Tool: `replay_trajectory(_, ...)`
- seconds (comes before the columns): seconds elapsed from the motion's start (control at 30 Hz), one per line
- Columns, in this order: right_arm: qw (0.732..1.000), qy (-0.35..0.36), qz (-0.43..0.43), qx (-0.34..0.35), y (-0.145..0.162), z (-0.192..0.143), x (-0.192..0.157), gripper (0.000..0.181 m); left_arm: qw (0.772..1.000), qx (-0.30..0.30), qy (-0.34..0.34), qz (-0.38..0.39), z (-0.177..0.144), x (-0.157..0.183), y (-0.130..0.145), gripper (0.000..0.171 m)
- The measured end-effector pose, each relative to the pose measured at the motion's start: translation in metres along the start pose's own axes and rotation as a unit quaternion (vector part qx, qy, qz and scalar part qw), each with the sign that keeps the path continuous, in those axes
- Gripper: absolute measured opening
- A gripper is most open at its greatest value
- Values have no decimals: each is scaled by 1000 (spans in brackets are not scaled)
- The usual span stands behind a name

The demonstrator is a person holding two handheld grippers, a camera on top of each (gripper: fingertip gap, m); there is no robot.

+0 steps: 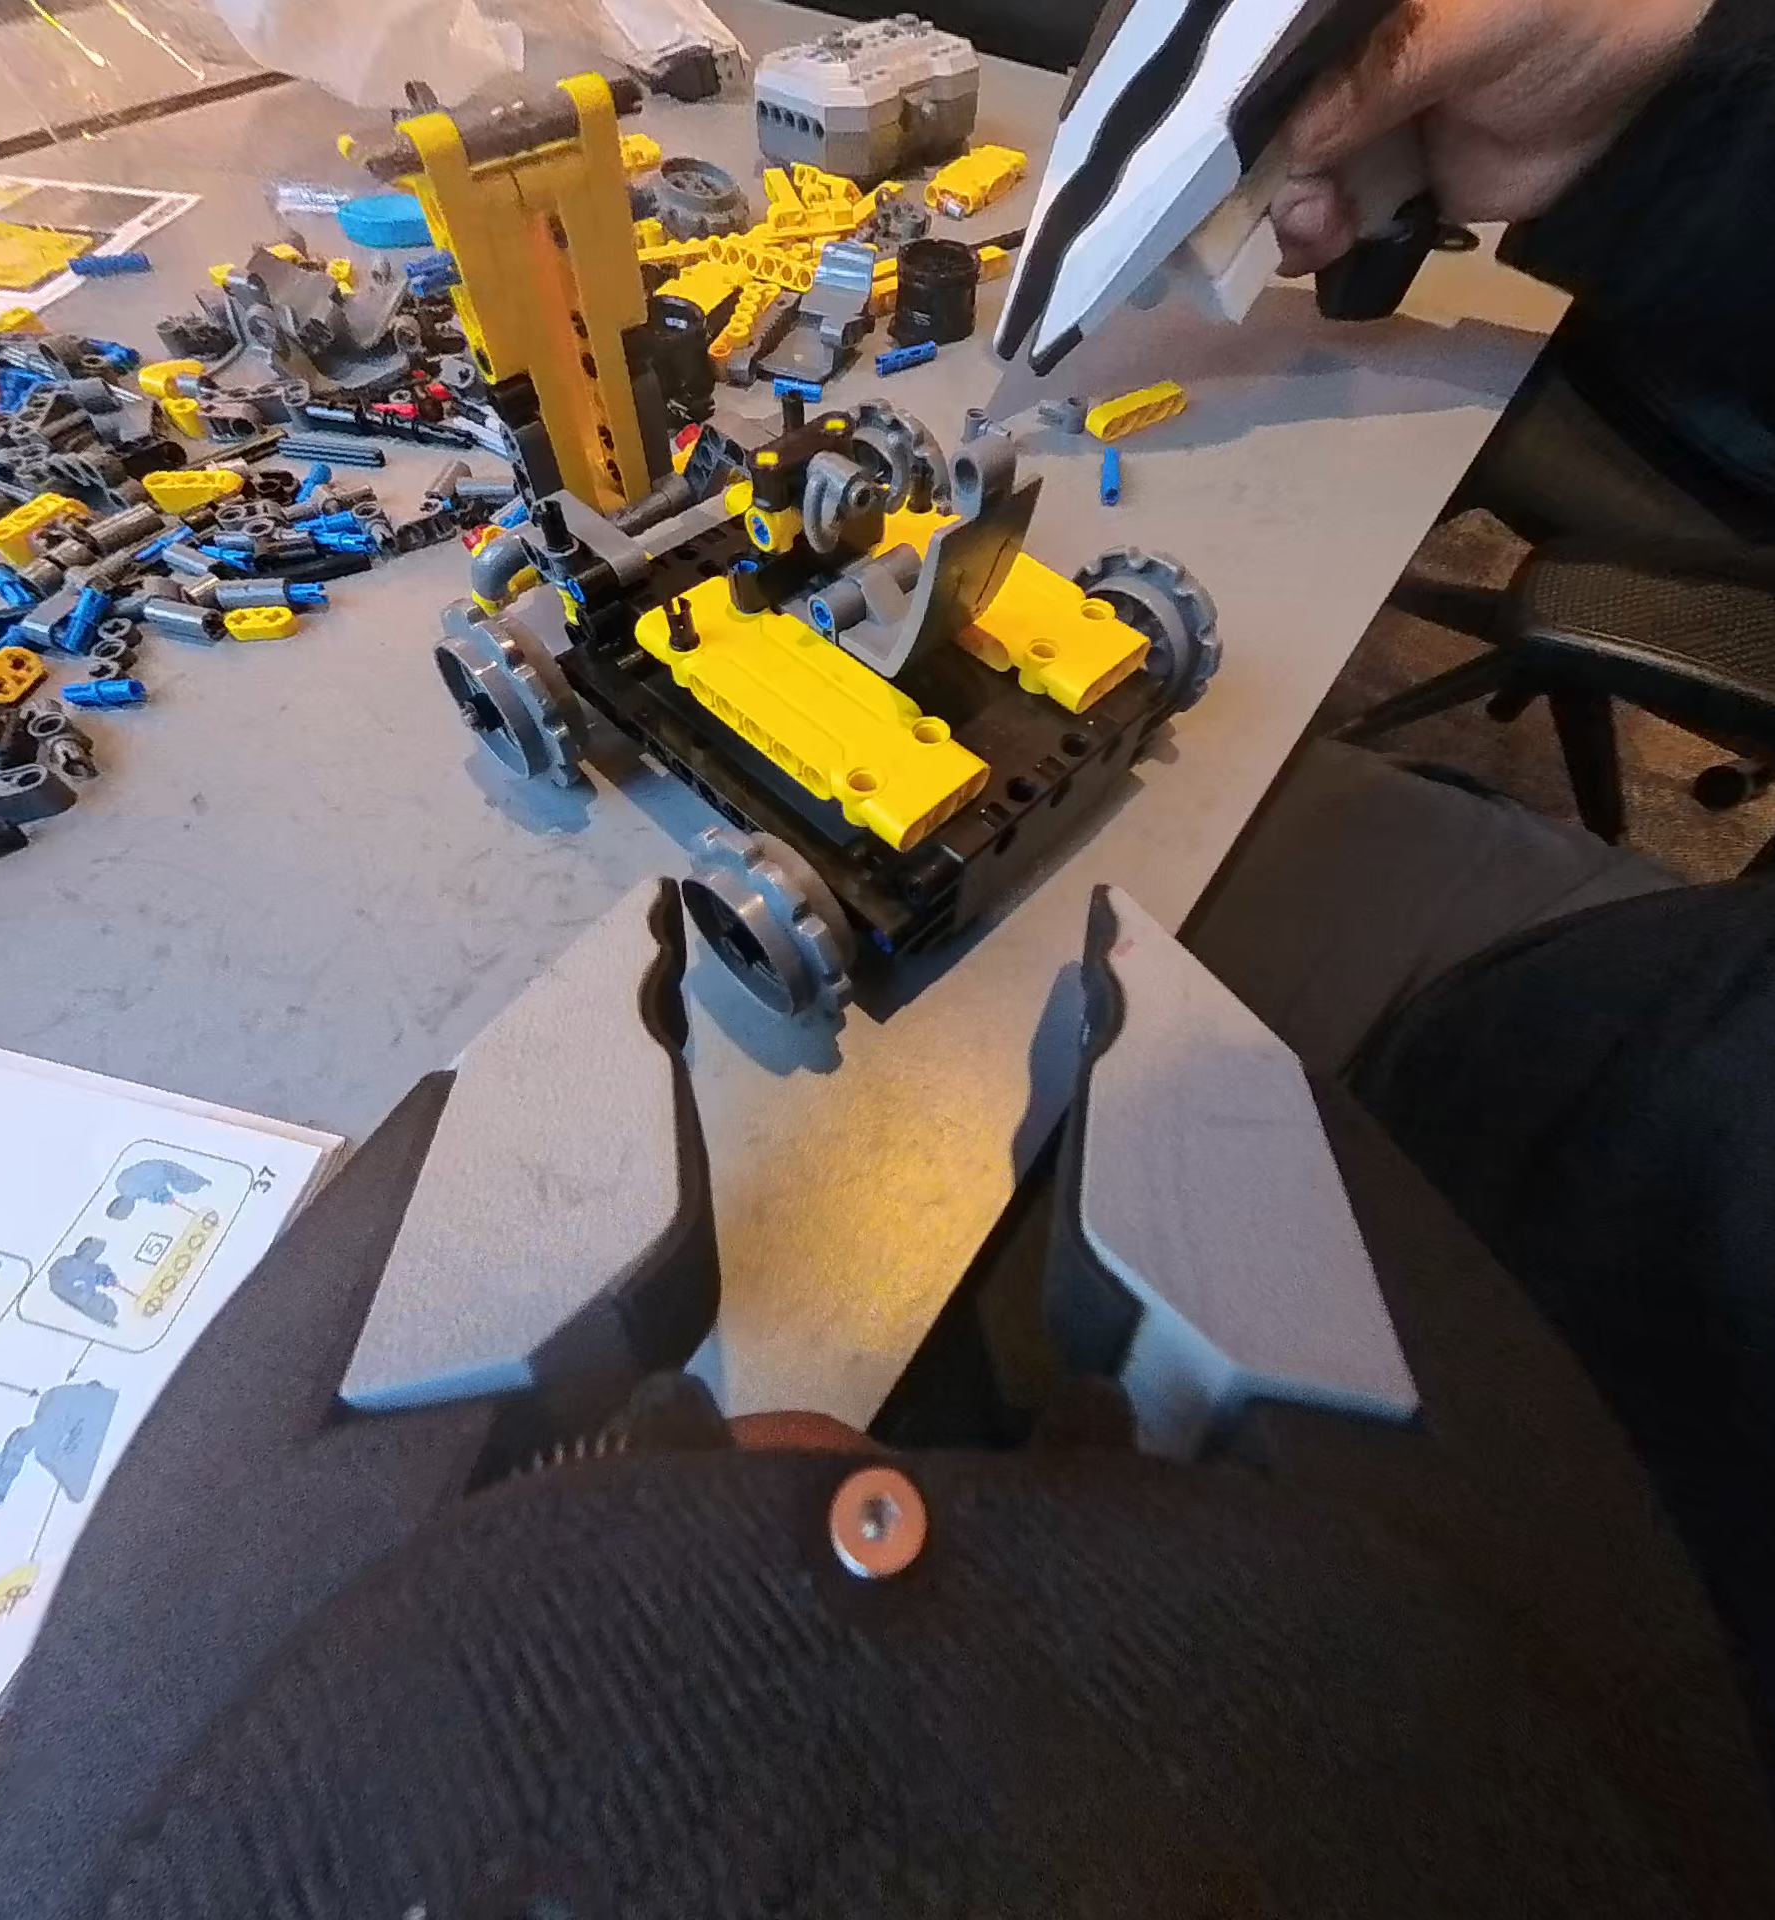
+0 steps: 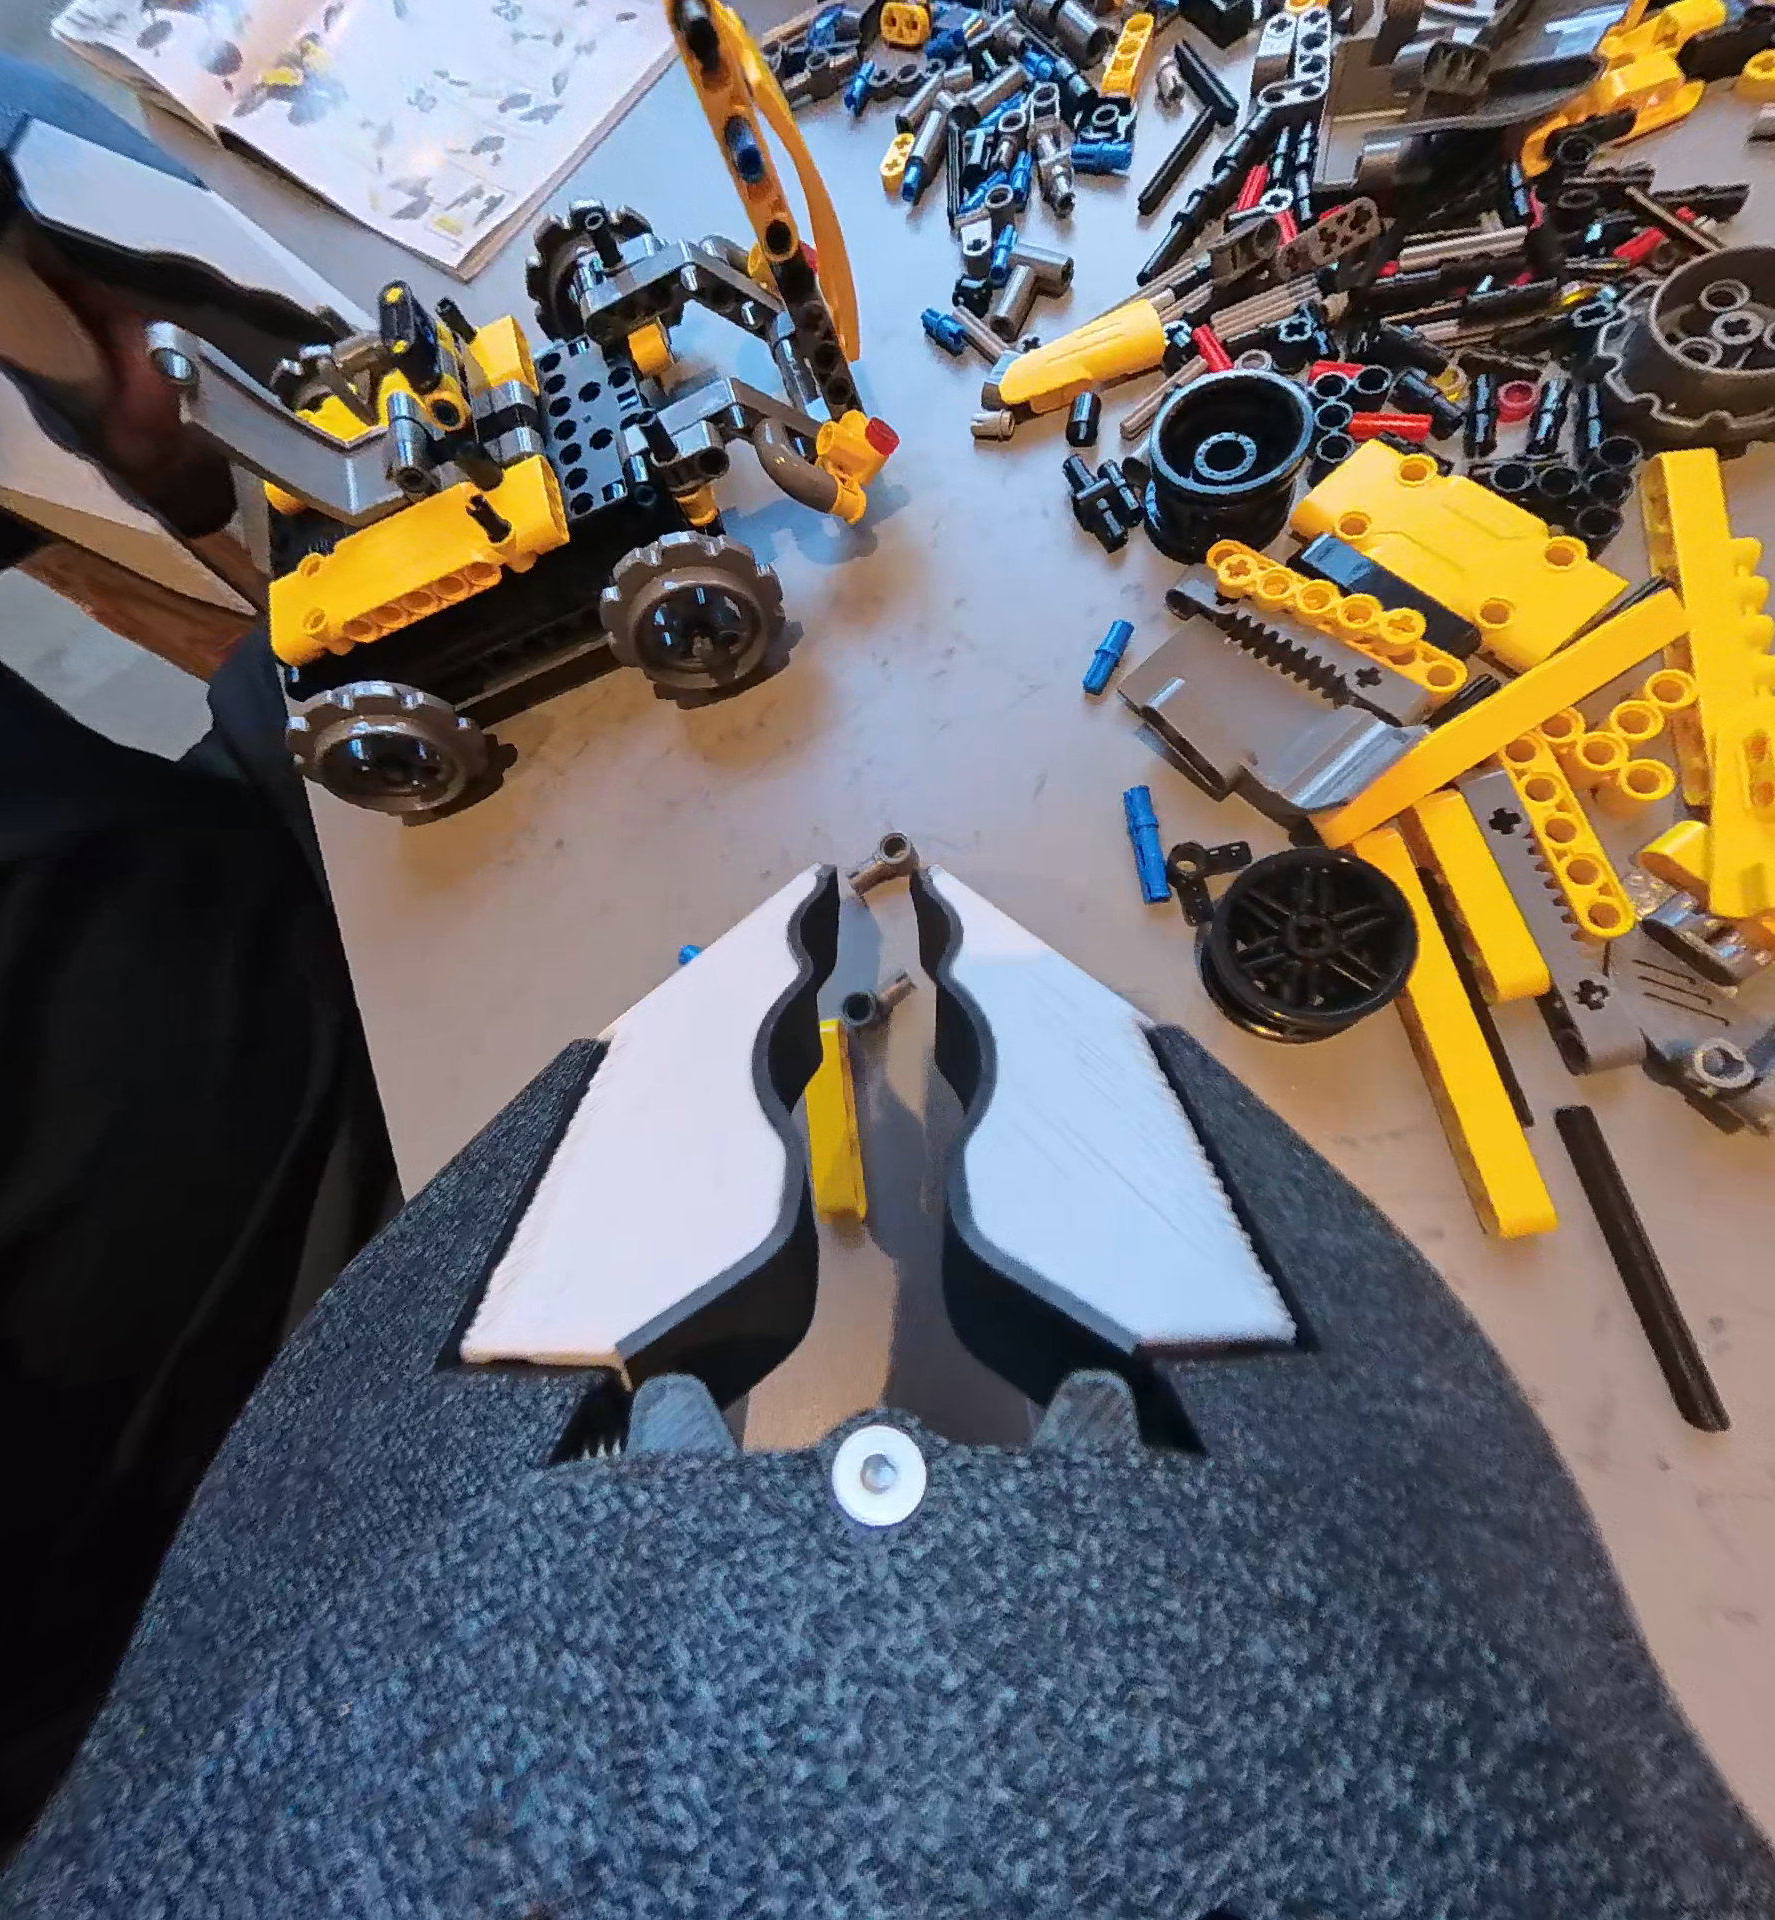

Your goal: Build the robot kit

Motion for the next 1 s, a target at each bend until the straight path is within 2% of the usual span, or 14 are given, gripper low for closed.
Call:
replay_trajectory(0.47, 996, 43, 26, 68, -2, -12, 7, 12, 1000, 20, 11, 1, -2, 0, 0, 73)
replay_trajectory(1.0, 997, 42, 21, 54, 3, -6, 7, 12, 1000, 27, 15, -4, -3, 0, -1, 72)
Point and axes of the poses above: each gripper's, where its closed fingertips meet, z out along the fingers, y out of its underside, x = y × z across the jaws, the point moved 5 cm from there along -z, back along the fingers, and after that the axes turned 14 degrees about -z, right-handed, at the moved point
